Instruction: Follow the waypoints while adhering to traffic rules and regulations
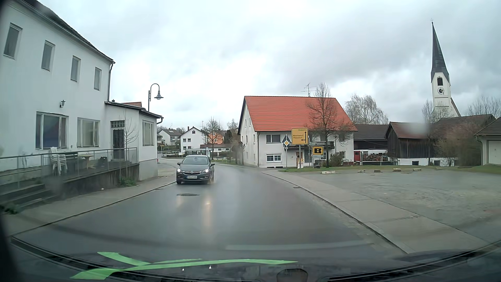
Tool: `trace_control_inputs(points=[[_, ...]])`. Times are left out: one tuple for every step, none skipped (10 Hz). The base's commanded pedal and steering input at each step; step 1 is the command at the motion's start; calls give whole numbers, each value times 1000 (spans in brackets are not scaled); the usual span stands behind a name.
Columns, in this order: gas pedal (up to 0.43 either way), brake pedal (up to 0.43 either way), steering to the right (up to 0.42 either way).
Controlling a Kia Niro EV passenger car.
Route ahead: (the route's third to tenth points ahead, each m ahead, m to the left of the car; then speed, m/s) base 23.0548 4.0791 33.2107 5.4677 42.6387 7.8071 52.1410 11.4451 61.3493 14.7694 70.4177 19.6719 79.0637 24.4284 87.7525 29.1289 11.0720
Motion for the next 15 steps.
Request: trace_control_inputs(points=[[0, 0, -3], [0, 0, -9], [0, 0, -14], [0, 0, -17], [0, 0, -22], [0, 0, -28], [20, 0, -34], [39, 0, -39], [39, 0, -42], [47, 0, -47], [59, 0, -49], [59, 0, -49], [59, 0, -47], [59, 0, -44], [59, 0, -41]])
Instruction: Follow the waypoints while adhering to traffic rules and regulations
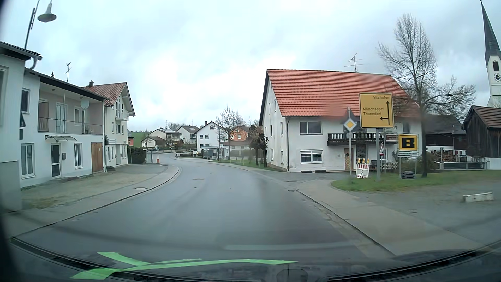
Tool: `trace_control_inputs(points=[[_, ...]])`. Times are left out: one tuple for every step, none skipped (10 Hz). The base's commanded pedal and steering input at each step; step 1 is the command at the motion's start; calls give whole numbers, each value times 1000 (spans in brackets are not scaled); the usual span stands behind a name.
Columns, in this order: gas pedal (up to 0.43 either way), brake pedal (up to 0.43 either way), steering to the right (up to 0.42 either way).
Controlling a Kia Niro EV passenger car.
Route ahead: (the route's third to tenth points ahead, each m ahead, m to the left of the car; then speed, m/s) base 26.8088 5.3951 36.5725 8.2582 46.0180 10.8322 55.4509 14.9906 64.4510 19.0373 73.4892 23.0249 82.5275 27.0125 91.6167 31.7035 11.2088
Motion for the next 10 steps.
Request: trace_control_inputs(points=[[59, 0, -41], [59, 0, -42], [59, 0, -43], [59, 0, -42], [59, 0, -31], [59, 0, -19], [59, 0, -17], [59, 0, -24], [59, 0, -31], [59, 0, -36]])
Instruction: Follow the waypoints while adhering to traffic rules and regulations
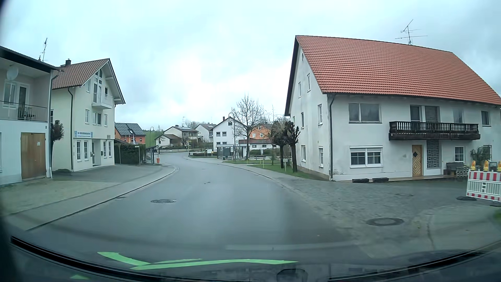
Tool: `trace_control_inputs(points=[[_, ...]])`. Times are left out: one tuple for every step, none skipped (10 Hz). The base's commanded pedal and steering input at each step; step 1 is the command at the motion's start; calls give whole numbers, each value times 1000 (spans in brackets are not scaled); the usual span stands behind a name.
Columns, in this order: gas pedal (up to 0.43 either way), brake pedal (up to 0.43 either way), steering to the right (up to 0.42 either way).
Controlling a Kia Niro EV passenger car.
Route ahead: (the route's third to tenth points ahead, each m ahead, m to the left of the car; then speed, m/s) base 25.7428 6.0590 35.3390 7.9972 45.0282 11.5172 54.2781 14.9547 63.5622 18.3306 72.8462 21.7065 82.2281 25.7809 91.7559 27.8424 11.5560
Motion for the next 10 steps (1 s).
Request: trace_control_inputs(points=[[59, 0, -39], [59, 0, -39], [59, 0, -40], [59, 0, -40], [59, 0, -41], [59, 0, -41], [59, 0, -41], [59, 0, -41], [59, 0, -41], [67, 0, -42]])
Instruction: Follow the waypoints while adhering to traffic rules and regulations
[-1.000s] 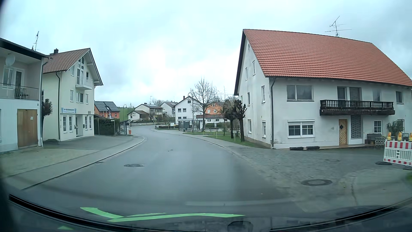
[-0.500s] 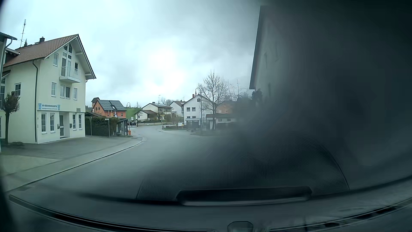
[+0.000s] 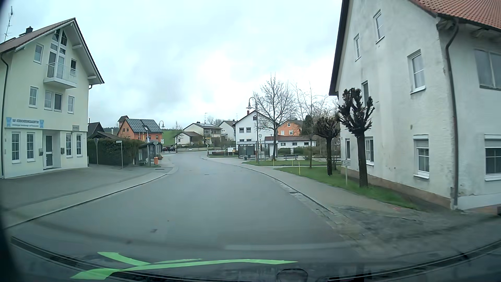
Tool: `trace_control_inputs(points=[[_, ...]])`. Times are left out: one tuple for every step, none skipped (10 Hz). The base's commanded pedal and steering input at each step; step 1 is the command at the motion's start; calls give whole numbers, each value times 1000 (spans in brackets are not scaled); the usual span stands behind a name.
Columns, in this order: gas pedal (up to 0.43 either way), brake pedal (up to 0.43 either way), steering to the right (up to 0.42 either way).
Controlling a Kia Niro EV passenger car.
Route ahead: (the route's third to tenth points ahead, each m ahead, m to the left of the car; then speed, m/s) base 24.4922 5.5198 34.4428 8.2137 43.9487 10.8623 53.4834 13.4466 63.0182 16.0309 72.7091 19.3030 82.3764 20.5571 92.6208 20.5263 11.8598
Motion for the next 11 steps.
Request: trace_control_inputs(points=[[79, 0, -42], [79, 0, -42], [79, 0, -43], [79, 0, -44], [67, 0, -45], [47, 0, -45], [0, 0, -46], [0, 0, -46], [0, 0, -46], [0, 0, -46], [0, 0, -47]])
